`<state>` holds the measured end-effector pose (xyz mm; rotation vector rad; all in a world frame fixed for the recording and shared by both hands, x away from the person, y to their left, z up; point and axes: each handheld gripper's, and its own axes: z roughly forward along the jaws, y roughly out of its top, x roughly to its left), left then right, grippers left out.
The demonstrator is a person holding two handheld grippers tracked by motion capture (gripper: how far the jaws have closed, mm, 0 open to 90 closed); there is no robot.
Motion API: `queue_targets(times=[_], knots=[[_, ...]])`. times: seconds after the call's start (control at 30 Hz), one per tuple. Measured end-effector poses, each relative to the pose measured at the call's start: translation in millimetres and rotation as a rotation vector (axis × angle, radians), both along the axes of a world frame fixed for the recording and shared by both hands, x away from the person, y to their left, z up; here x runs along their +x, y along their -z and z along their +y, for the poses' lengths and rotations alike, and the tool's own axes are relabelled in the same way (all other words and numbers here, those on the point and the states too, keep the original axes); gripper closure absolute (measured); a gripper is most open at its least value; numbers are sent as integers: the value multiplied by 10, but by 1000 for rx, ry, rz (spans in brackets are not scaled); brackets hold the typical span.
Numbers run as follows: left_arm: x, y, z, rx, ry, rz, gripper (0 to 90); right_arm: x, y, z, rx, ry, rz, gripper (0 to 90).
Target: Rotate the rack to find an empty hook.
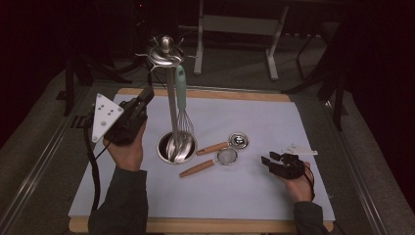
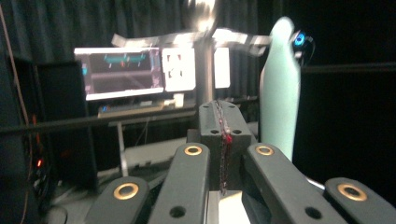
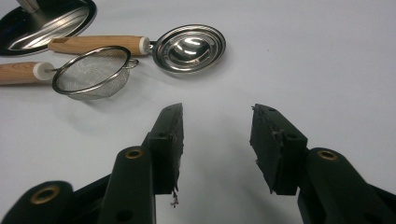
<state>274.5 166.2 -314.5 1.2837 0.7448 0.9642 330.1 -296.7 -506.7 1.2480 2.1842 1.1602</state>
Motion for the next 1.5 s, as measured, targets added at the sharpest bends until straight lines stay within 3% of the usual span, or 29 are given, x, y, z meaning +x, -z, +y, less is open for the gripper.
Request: queue_targets(times=[0.13, 0.37, 0.57, 1.5], knots=[[20, -70, -72, -7, 11, -54, 898, -3, 11, -14, 2, 4, 6, 541], [94, -165, -131, -30, 2, -83, 898, -6, 31, -6, -22, 3, 7, 546], [122, -179, -75, -50, -7, -78, 899, -14, 28, 7, -39, 2, 4, 545], [384, -263, 90, -32, -86, -34, 899, -20, 26, 16, -44, -1, 0, 546]])
